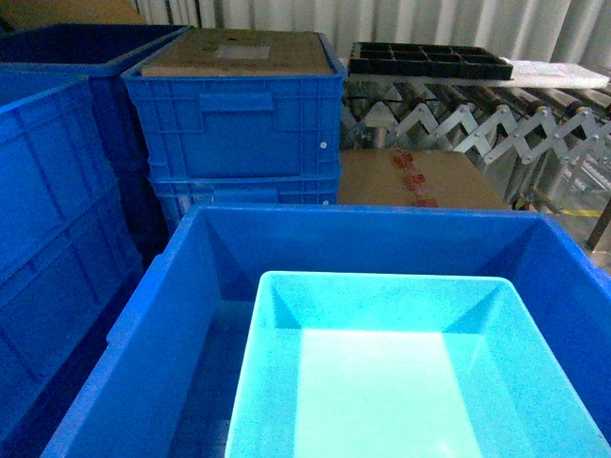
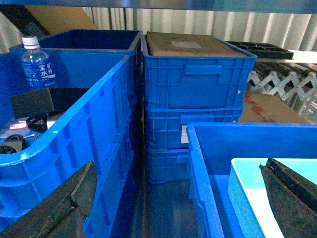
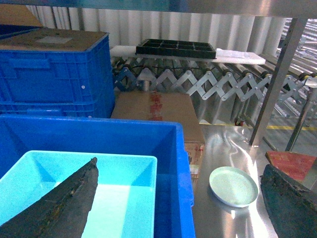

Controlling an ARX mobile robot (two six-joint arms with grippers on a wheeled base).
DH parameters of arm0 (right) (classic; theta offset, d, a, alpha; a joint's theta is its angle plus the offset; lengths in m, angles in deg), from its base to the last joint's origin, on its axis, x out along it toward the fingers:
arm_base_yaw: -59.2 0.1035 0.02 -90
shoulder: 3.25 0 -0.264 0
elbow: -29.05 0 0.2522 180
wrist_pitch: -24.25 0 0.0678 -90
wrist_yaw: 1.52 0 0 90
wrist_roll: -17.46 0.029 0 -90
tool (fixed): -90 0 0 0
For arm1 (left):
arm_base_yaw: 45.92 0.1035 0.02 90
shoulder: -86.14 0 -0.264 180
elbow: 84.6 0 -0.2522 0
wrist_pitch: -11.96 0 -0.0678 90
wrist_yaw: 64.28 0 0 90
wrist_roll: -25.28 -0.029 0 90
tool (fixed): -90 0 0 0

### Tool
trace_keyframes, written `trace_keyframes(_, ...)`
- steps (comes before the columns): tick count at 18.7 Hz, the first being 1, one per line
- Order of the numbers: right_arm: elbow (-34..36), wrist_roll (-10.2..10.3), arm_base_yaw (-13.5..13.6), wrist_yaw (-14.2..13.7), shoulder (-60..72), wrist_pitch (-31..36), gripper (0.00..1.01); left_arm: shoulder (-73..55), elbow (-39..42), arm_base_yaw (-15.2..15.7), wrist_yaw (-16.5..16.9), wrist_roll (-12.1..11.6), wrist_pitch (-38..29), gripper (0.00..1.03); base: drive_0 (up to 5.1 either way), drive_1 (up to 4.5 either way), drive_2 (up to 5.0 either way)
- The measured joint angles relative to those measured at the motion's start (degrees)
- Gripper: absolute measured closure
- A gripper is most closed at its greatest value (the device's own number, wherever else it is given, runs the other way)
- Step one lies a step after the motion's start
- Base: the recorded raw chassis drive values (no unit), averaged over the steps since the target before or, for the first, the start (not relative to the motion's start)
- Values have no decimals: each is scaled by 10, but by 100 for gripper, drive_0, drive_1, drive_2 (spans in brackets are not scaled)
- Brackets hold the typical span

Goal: Stack blue boxes stably on right

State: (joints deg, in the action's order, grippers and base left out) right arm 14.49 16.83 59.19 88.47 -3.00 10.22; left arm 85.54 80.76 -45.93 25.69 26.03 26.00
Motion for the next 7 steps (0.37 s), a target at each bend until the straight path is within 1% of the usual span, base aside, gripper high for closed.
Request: trace_keyframes(7, 0, 0, 0, 0, 0, 0, 3, 0, 0, 0, 0, 0, 0, 5, 0, 0, 0)
